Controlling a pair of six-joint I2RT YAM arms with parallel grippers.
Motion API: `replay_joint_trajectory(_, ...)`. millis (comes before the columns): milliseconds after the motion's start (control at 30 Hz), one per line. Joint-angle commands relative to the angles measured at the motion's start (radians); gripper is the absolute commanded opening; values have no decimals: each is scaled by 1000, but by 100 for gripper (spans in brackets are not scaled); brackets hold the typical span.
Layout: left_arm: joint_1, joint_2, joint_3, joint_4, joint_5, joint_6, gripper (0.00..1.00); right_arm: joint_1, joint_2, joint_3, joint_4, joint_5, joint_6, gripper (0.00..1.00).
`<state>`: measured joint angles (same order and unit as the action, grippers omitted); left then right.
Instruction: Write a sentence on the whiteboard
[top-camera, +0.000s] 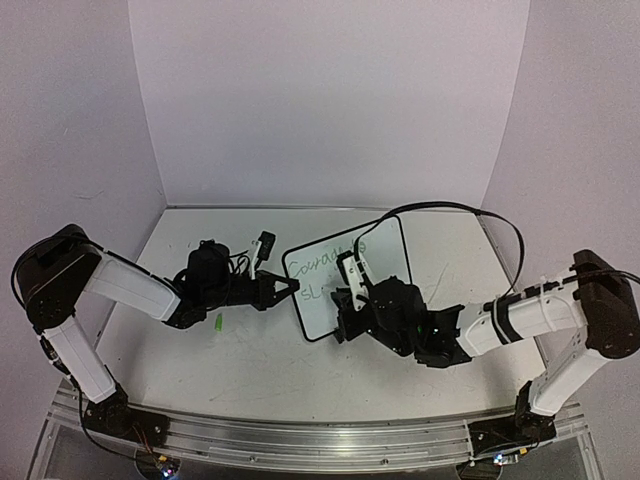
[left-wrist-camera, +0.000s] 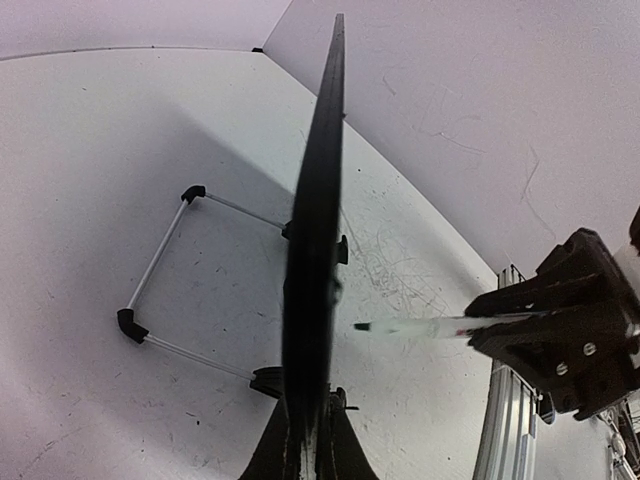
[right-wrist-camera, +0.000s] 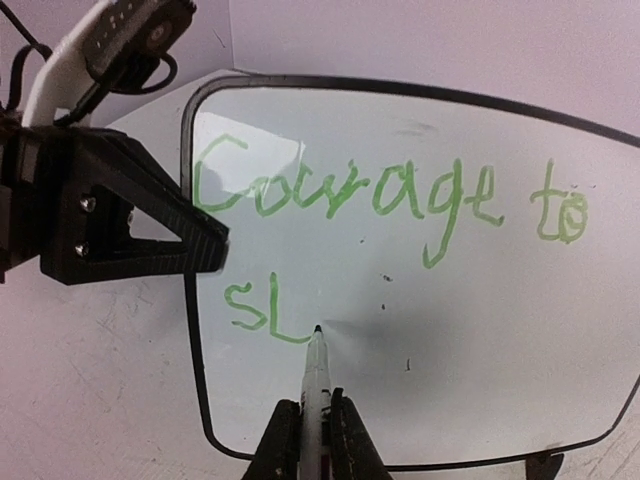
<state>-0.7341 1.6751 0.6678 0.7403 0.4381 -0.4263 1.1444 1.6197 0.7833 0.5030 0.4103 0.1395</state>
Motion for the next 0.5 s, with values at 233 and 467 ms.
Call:
replay_joint_trajectory(233, -2, -28, -2, -51, -40, 47, 0, -4, 16, 63, 85, -133, -69, 0)
replay_joint_trajectory(467, -1, -27, -1, -52, -39, 49, 0, -5, 41, 76, 46, -74, -55, 0)
